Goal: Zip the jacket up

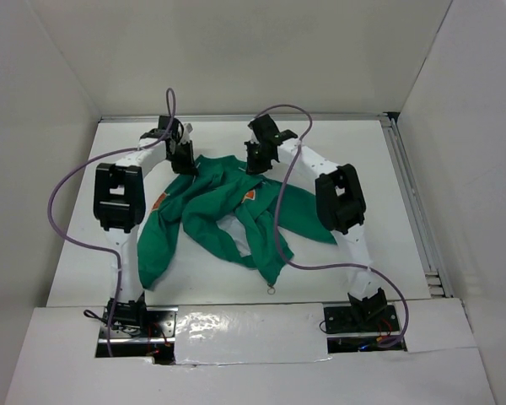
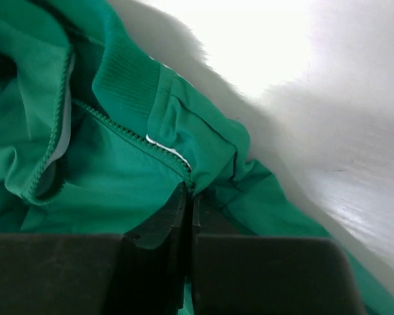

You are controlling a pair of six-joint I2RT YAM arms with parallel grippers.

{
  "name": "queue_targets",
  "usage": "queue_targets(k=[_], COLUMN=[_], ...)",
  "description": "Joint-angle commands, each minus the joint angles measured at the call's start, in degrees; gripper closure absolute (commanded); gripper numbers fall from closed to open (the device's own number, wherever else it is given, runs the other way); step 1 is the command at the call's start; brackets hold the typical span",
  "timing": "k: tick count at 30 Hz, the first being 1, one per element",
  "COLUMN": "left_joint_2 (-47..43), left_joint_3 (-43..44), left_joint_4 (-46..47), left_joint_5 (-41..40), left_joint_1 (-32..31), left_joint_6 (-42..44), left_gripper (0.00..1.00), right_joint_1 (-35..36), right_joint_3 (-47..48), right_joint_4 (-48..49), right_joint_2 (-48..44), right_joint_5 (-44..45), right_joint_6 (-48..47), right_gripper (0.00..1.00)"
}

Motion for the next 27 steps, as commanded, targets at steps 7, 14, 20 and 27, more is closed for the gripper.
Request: queue_targets(k=[7, 14, 20, 27], left_joint_2=[-33.1, -54.8, -71.2, -80.6], left_joint_3=[-17.5, -18.8, -14.9, -7.9], left_joint_4=[17.6, 15.9, 13.5, 11.2], left_joint_5=[9.3, 1.5, 1.2, 5.0], left_joint_1=[-4.4, -13.7, -19.8, -21.0], left_joint_6=[1.5, 3.0, 3.9, 3.7], left_gripper=[1.0, 1.0, 1.0, 1.0], right_joint_1=[2.3, 10.7, 20.8, 27.5], right_joint_3=[-19.4, -29.3, -30.2, -32.3], right_joint_4=[14.5, 15.4, 11.9, 5.1], right_joint_2=[-31.8, -54.4, -73.8, -91.1], right_joint_5=[14.4, 37.0, 41.8, 27.6], right_joint_6=[-0.1, -4.6, -9.4, -10.3], right_gripper=[1.0, 1.0, 1.0, 0.92])
